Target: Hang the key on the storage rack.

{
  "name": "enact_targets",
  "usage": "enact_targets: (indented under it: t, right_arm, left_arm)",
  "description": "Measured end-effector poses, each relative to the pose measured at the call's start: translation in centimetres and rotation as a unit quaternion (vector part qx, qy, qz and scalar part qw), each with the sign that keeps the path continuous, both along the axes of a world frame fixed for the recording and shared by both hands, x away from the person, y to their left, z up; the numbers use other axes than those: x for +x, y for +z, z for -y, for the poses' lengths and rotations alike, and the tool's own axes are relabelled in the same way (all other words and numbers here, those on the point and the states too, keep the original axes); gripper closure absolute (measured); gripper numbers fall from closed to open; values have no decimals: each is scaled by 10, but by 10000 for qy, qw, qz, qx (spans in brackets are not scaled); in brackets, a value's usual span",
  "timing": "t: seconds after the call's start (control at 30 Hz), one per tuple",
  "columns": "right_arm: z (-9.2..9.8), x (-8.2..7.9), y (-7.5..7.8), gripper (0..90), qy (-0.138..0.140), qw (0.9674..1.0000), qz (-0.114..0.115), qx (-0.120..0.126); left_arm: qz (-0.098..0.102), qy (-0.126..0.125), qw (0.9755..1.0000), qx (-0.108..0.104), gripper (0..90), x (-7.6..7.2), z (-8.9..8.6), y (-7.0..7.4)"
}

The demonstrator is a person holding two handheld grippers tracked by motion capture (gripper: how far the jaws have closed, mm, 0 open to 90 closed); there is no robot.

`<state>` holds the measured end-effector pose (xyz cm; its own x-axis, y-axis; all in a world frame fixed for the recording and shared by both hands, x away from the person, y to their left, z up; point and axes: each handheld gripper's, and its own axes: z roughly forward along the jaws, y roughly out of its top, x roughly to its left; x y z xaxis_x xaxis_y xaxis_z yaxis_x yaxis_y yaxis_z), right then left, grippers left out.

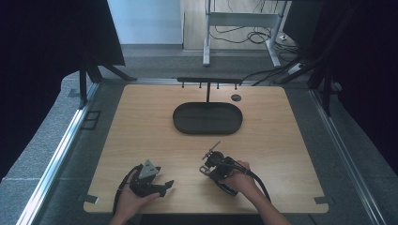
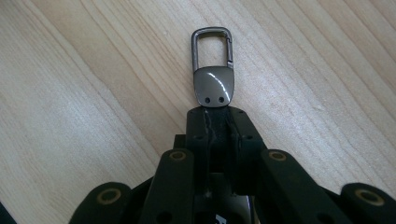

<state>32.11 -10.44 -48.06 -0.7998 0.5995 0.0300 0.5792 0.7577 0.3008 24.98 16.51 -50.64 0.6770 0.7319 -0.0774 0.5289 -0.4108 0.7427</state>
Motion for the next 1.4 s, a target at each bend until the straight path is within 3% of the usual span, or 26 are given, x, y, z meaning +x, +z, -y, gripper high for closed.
enact_targets:
  t: [0.63, 0.83, 1.17, 1.4]
  right_arm:
    - [13, -3, 9, 809, -119, 9989, 187, 421]
    - [19, -5, 17, 809, -215, 9971, 404, 613]
    - [29, -8, 32, 809, -405, 9912, 717, 1040]
    - [37, -13, 40, 809, -585, 9832, 1029, 1389]
  left_arm:
    - [-9, 13, 10000, 9, 254, 0, 0, 0]
    - [2, 7, 10000, 17, 254, 0, 0, 0]
    - [0, 13, 10000, 39, 254, 1, -1, -1]
    - [-9, 15, 10000, 50, 254, 0, 1, -1]
